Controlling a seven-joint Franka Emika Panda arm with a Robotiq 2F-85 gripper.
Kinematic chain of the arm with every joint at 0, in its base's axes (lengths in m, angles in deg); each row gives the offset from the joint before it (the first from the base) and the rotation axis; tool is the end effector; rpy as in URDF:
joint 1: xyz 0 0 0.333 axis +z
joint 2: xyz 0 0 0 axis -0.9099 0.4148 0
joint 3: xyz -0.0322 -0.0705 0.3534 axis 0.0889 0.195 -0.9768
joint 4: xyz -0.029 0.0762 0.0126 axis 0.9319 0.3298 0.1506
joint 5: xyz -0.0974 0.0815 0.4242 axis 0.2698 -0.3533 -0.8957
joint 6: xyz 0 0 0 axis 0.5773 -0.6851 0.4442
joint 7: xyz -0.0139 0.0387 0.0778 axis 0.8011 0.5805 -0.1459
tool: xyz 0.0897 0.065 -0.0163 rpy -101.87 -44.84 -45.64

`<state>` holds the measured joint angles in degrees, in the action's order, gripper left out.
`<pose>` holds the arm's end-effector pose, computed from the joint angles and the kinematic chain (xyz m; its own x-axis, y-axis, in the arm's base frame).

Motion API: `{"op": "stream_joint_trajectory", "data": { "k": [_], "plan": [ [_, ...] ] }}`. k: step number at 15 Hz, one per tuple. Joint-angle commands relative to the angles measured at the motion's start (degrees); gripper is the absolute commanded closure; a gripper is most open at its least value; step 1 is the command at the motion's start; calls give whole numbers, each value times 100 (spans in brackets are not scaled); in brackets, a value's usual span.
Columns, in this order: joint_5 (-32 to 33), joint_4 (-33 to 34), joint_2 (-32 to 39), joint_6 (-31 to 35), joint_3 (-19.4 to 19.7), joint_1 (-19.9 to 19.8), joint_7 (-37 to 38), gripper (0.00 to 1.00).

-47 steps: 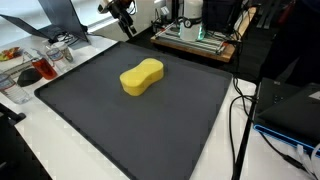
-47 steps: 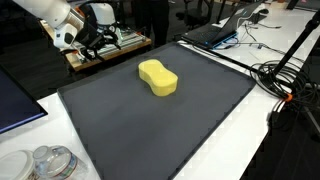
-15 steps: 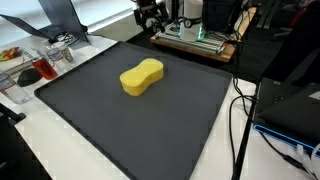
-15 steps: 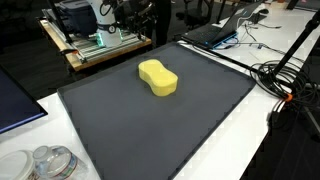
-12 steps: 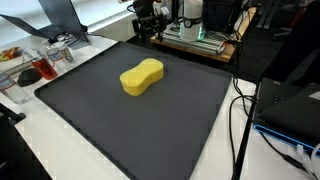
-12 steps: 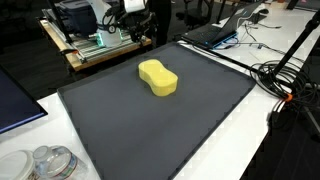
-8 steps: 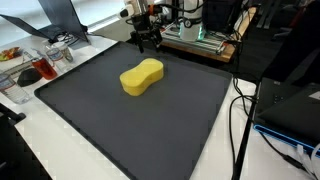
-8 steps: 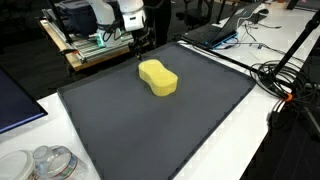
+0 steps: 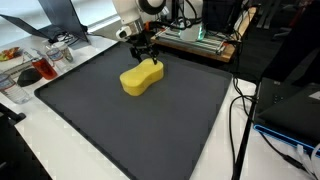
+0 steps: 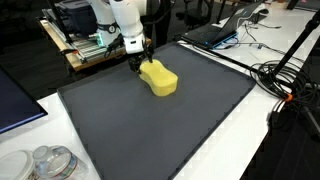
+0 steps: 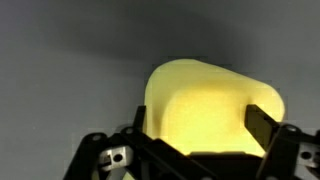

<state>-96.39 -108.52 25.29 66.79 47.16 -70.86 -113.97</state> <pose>0.4845 -0.0759 0.1842 0.9865 0.1627 0.0157 0.1615 -0.9555 -0.2469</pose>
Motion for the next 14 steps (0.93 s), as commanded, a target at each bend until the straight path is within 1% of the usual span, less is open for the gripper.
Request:
{"op": "stream_joint_trajectory", "data": {
  "k": [1,4,5,6,8,10,13,14],
  "plan": [
    [-179,343,522,-30,-326,-451,-315,0],
    [-227,539,767,-322,-544,-758,-529,0],
    [-231,581,820,-353,-579,-806,-535,25],
    [-257,618,841,-433,-626,-865,-583,26],
    [-214,678,813,-626,-648,-908,-530,39],
    [-72,673,683,-714,-565,-871,-358,53],
    [37,625,438,-866,-463,-838,-254,70],
    [52,597,317,-1036,-463,-856,-290,76]
  ]
}}
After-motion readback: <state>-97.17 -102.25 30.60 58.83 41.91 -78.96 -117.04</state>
